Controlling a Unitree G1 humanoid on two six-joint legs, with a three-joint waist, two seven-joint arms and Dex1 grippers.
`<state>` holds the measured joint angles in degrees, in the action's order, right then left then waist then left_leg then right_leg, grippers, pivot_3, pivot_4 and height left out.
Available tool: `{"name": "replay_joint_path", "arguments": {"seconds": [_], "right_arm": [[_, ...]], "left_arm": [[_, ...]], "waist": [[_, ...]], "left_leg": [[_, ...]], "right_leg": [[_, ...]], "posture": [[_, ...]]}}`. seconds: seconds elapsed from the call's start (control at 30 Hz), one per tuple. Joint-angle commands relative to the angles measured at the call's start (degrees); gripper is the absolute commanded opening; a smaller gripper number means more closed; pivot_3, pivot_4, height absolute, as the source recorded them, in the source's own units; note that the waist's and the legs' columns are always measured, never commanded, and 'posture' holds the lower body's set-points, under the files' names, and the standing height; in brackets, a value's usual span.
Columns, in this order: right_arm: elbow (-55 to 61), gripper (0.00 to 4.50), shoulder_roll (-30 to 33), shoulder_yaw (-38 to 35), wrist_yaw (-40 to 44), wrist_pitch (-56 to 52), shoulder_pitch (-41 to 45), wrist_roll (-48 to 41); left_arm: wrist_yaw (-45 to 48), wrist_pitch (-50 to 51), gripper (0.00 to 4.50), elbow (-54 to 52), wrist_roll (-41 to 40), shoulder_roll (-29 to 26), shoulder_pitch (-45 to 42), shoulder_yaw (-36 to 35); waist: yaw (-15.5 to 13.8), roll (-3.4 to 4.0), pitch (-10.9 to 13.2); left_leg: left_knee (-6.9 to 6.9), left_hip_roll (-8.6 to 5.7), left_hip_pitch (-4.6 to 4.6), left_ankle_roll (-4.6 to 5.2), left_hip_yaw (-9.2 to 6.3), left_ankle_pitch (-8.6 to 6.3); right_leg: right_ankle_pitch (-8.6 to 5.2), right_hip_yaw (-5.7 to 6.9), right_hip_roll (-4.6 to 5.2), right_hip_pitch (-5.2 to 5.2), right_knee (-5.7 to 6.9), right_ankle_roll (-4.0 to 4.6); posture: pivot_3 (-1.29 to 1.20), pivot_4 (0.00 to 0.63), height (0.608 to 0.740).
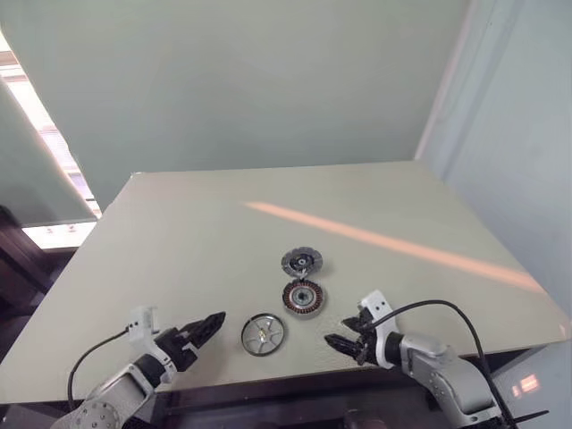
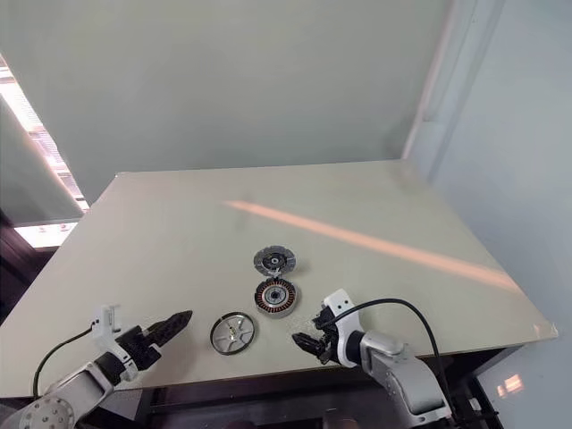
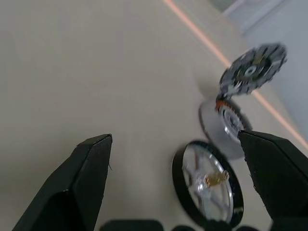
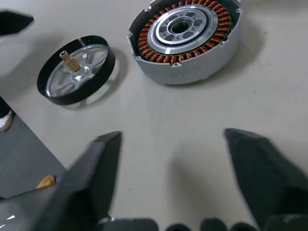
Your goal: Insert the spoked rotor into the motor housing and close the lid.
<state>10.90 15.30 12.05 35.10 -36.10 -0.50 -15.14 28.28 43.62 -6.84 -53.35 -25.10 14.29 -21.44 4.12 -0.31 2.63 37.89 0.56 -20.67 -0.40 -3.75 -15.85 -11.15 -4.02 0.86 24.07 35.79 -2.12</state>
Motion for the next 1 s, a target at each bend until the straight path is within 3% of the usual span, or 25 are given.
{"name": "replay_joint_path", "arguments": {"seconds": [0.03, 0.27, 0.7, 1.0], "right_arm": [[1.6, 4.49, -0.6, -0.5, -1.2, 2.8, 1.2, 0.1], [0.9, 4.49, -0.3, 0.0, -1.7, 3.9, 1.5, 0.8], [0.9, 4.49, -0.3, -0.4, -2.6, 6.0, 1.2, 1.7], [2.0, 4.49, -0.2, -1.0, -2.1, 3.8, 0.0, -0.6]], "left_arm": [[-0.7, 4.3, 4.50, -0.9, -3.1, -0.6, -0.4, -1.5], [-5.9, 16.0, 4.50, 0.7, -8.9, 1.0, -2.5, -1.4], [-16.6, 27.9, 4.50, 6.8, -10.7, 9.0, -9.5, 0.2], [-14.8, 24.5, 4.50, 5.6, -10.0, 10.9, -9.0, -1.6]], "waist": [[0.0, -0.01, 0.0], [0.0, -0.01, 0.0], [-0.5, 0.30, -0.2], [-1.3, 0.39, -0.3]], "left_leg": [[0.00, 0.01, 0.00, 0.00, 0.00, 0.00], [-0.02, 0.01, -0.01, 0.00, 0.00, 0.00], [0.07, -0.12, 0.15, 0.00, -0.05, 0.01], [0.06, -0.24, 0.43, -0.04, -0.08, -0.02]], "right_leg": [[0.00, 0.00, 0.00, 0.00, 0.00, 0.00], [0.00, 0.02, 0.00, 0.02, 0.01, 0.00], [0.00, 0.02, 0.06, -0.25, -0.01, -0.01], [-0.04, 0.01, 0.17, -0.54, -0.08, -0.07]], "posture": [[0.00, 0.000, 0.740], [0.00, 0.000, 0.740], [0.00, 0.000, 0.740], [0.00, 0.000, 0.740]]}}
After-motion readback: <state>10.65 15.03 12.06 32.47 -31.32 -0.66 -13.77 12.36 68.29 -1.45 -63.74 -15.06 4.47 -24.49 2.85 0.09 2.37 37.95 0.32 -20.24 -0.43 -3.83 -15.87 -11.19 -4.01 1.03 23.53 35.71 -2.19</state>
